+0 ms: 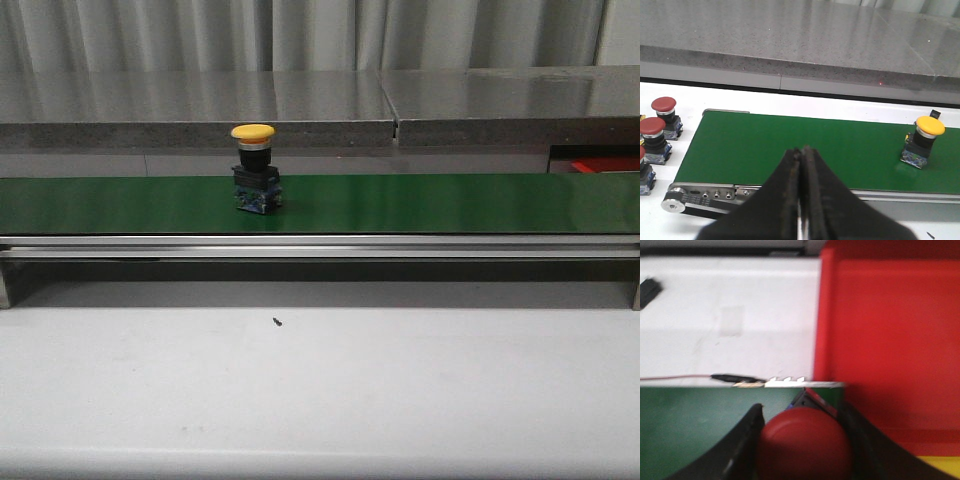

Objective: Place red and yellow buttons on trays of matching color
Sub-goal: 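Lower the red button into the red tray and open the right gripper, then grasp the yellow button at the belt's end with the right gripper, then lower the yellow button into the yellow tray and open the right gripper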

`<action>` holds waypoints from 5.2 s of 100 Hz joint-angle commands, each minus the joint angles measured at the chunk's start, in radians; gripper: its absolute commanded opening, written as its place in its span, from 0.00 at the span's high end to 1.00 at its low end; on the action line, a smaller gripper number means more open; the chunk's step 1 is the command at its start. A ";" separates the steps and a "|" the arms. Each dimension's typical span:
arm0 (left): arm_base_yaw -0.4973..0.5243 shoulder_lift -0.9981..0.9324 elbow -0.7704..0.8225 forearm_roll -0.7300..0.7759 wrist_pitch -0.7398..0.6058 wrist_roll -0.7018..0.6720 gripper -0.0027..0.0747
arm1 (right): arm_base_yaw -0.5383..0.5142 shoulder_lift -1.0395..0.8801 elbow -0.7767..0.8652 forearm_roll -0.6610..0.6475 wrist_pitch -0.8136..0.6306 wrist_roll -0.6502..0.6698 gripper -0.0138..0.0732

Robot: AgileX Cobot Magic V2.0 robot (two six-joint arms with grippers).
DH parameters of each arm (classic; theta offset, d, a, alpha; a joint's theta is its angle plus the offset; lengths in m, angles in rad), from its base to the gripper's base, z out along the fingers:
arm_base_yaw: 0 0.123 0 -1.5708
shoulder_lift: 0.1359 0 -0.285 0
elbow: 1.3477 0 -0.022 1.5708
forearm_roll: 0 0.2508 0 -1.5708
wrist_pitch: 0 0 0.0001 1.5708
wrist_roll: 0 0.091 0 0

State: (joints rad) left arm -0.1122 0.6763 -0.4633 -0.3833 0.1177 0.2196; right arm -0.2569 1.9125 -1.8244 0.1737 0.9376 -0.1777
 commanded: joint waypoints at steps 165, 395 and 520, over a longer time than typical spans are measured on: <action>-0.006 -0.002 -0.027 -0.013 -0.077 -0.003 0.99 | -0.143 0.047 -0.234 0.175 0.049 -0.135 0.22; -0.006 -0.002 -0.027 -0.013 -0.077 -0.003 0.99 | 0.305 -0.123 0.233 -0.009 0.005 -0.178 0.75; -0.006 -0.002 -0.027 -0.013 -0.077 -0.003 0.99 | -0.214 -0.046 0.398 -0.005 -0.157 0.020 0.74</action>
State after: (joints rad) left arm -0.1122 0.6763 -0.4633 -0.3833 0.1177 0.2213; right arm -0.4682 1.9126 -1.4036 0.1575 0.8120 -0.1561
